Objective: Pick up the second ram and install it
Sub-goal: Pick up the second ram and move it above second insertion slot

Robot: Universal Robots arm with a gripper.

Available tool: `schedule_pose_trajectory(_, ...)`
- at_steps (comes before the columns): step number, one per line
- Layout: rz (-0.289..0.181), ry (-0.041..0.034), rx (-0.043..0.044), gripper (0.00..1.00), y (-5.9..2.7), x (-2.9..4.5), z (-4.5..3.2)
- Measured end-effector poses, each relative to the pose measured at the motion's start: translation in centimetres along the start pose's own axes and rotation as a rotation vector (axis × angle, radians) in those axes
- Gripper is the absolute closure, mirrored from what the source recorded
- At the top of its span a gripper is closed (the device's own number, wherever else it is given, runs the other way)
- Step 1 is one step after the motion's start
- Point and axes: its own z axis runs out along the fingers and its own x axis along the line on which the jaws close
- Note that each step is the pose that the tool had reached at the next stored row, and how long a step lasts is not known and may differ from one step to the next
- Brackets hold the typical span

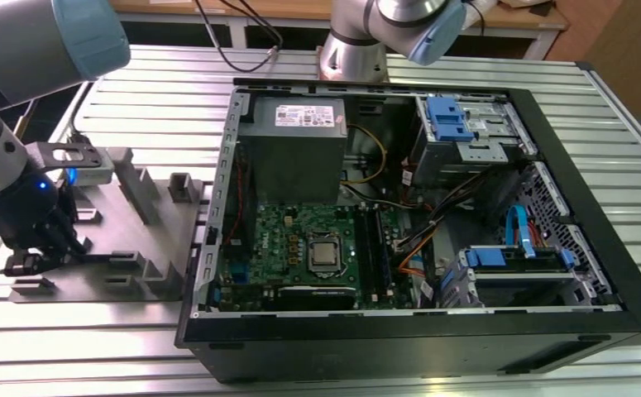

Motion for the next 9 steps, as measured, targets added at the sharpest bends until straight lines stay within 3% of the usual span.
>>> schedule_pose_trajectory(9,0.000,0.0001,-0.0001,0.82,0.00,0.01,-0.02)
